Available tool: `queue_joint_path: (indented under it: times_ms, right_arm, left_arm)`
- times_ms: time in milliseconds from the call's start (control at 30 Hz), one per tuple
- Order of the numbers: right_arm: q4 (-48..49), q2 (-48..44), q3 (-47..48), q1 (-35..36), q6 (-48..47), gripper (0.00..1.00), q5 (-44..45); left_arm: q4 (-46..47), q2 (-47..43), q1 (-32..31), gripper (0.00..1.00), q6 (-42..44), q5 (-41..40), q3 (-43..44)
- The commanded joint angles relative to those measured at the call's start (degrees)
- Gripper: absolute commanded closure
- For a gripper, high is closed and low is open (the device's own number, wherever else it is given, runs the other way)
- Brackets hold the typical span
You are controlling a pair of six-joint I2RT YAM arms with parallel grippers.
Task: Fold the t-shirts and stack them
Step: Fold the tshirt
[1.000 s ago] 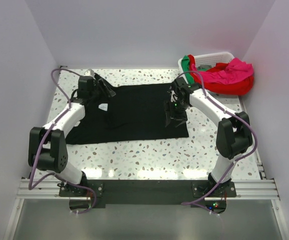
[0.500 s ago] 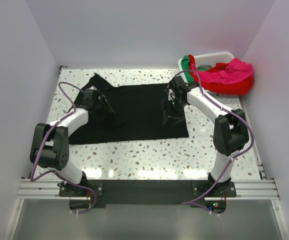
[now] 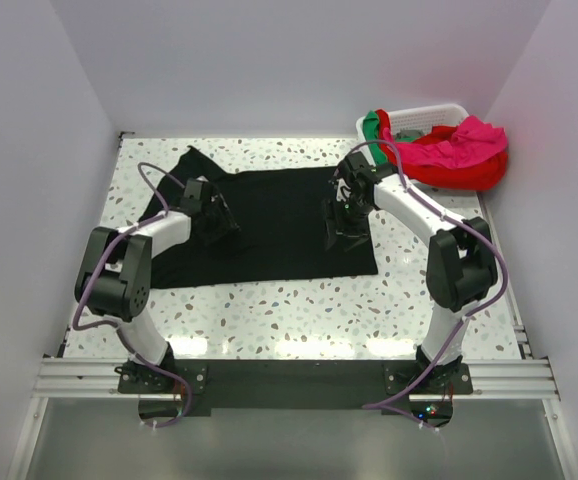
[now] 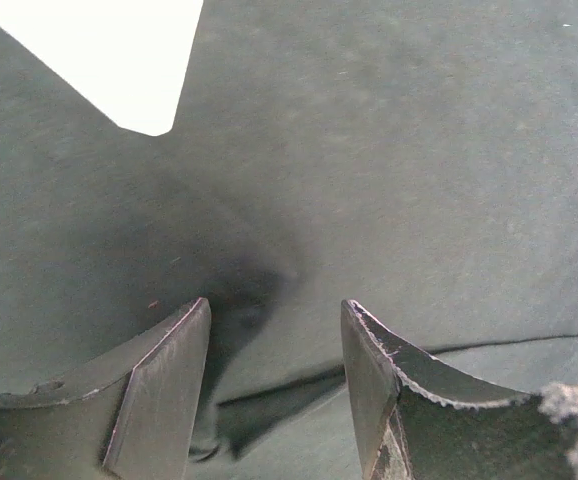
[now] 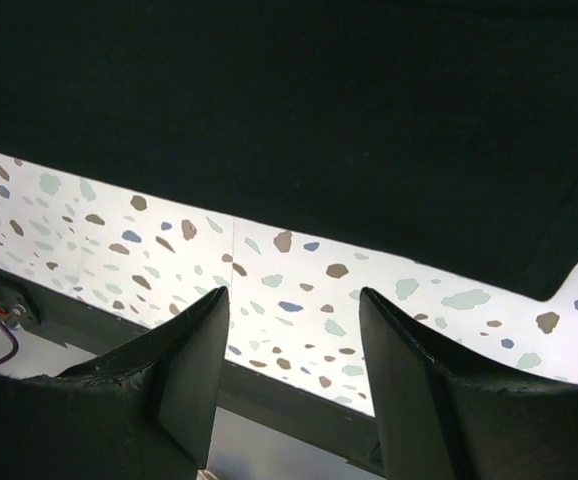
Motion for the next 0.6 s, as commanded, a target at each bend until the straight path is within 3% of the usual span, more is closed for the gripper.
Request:
queue_joint_path:
  times_ms: [0,300,567]
  right_arm:
    - [-0.33,0.09,1.77,0.25,-0.46,0.41,0.09]
    - [-0.60,0.88,1.94,0.25,-0.46,0.41,0.35]
    - [-0.68,3.08,4.05,0.25,-1.69,0.41,1.05]
  left_arm:
    - [2.55,1.69,-1.85,0.41,-0.40,0.38,3.59]
    - [2.19,3.28,-3.96,0.41,-1.36,1.87,5.88]
    - [-0.08,-5.32,-1.77,0.39,-1.80,0.82,6.59]
